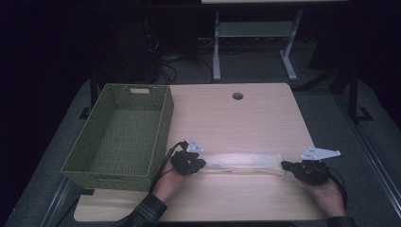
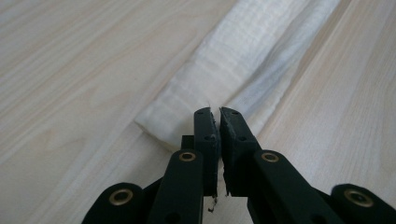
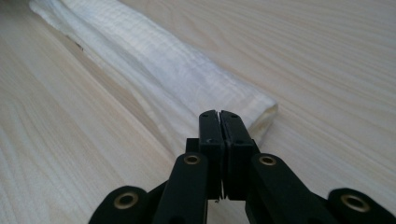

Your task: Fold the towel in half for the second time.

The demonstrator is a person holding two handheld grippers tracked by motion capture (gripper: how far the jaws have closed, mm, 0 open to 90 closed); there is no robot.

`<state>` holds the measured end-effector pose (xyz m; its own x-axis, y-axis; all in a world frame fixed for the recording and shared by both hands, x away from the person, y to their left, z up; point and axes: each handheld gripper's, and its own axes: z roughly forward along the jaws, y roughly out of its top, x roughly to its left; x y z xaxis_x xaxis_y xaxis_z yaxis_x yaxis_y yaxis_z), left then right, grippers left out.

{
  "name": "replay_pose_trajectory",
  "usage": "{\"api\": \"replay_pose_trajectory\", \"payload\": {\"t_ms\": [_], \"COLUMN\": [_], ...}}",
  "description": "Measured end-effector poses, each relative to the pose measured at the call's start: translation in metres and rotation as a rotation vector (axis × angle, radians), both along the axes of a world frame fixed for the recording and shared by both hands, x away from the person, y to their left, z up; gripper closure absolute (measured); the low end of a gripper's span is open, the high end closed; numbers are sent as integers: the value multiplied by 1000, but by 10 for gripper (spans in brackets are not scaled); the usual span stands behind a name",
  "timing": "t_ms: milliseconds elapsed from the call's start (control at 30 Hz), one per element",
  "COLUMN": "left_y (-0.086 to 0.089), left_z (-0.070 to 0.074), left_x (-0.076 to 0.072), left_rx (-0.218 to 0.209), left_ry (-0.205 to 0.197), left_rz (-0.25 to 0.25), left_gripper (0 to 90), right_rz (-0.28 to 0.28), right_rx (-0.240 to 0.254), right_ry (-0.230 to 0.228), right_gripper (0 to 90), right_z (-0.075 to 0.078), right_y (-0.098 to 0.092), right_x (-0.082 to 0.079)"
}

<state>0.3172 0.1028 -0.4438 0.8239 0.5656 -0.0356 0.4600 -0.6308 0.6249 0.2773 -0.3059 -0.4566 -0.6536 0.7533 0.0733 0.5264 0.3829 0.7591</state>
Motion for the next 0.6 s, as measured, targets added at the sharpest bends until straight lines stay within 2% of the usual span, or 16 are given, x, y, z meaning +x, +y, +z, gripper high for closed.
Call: {"api": "replay_pose_trajectory", "payload": {"t_ms": [133,200,267,333,467,600], "left_y": [-1,1,3,4,2,-3], "left_z": [-2,-1,2,7,16,20], "left_x": [-2,-1,-2,-3,0,8], "left_rx": [9,2,-22,-42,-82,-98], "left_ry": [4,4,9,-3,-20,-18], "left_rz": [-11,-15,-11,-8,-31,-48], "left_gripper": [847,816,748,653,522,448], "right_rz": [12,23,18,7,-16,-30], "right_rx": [-29,-45,-35,-3,34,25], "right_ry": [15,11,7,0,-2,-5], "right_gripper": [874,815,729,619,526,493], "right_z": [-4,-4,-2,2,9,12], "right_y": [4,5,4,1,-2,-1], "right_x": [-2,-3,-5,-5,-3,4]}}
